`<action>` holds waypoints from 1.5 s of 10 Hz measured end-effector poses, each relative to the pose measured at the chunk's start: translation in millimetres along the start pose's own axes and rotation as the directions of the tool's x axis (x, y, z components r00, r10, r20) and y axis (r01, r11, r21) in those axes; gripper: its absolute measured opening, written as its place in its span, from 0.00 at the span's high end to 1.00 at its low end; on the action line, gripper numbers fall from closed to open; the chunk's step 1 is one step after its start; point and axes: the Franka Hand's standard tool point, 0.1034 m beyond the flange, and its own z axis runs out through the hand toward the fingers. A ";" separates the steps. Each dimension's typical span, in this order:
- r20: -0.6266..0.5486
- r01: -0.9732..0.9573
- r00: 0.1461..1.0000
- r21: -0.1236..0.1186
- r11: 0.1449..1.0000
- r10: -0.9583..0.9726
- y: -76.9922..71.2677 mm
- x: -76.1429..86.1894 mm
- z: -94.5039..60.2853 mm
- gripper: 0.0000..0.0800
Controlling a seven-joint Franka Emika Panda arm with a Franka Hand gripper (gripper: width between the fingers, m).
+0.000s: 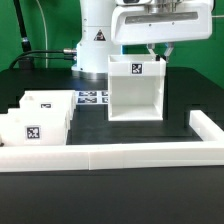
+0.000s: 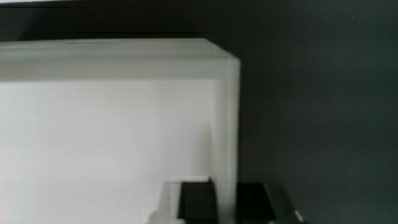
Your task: Assemble drawer
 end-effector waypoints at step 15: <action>-0.121 -0.092 0.988 0.057 0.994 0.098 14.0 144.3 -9.8 0.95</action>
Offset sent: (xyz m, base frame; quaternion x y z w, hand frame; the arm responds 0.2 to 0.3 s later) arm 0.0580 -0.0148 -0.0021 0.0105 0.0068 -0.0328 0.9994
